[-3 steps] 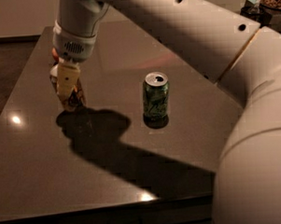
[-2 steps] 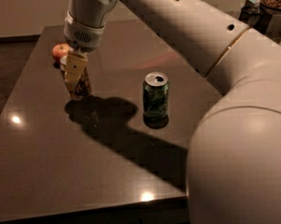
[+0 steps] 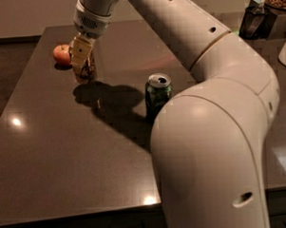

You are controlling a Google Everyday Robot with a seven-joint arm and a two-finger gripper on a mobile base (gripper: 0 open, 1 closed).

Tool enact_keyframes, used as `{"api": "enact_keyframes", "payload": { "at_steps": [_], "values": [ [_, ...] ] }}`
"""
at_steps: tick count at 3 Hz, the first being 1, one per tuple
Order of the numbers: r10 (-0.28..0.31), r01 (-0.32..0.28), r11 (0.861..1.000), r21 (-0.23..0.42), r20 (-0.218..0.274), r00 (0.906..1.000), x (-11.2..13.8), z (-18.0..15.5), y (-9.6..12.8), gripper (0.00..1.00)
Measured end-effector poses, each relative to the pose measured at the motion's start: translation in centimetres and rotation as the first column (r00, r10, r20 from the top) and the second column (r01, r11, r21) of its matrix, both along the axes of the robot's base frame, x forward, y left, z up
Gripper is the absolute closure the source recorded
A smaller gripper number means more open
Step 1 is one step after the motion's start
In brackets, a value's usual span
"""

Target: Move orange can near apple

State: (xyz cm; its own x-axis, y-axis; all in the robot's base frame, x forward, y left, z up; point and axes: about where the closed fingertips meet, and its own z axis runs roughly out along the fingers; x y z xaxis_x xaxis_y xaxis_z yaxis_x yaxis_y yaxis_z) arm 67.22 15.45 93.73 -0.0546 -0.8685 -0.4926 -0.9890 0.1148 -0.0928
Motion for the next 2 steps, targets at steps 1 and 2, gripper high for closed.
{"api": "enact_keyframes", "payload": {
  "at_steps": [1,2],
  "values": [
    [-0.102,0.102,0.995,0.006,0.003,0.9948,2.6,0.2,0.2,1.0],
    [-0.18,0.18,0.984,-0.013,0.003,0.9837,4.7,-0.2,0.7,1.0]
  ]
}}
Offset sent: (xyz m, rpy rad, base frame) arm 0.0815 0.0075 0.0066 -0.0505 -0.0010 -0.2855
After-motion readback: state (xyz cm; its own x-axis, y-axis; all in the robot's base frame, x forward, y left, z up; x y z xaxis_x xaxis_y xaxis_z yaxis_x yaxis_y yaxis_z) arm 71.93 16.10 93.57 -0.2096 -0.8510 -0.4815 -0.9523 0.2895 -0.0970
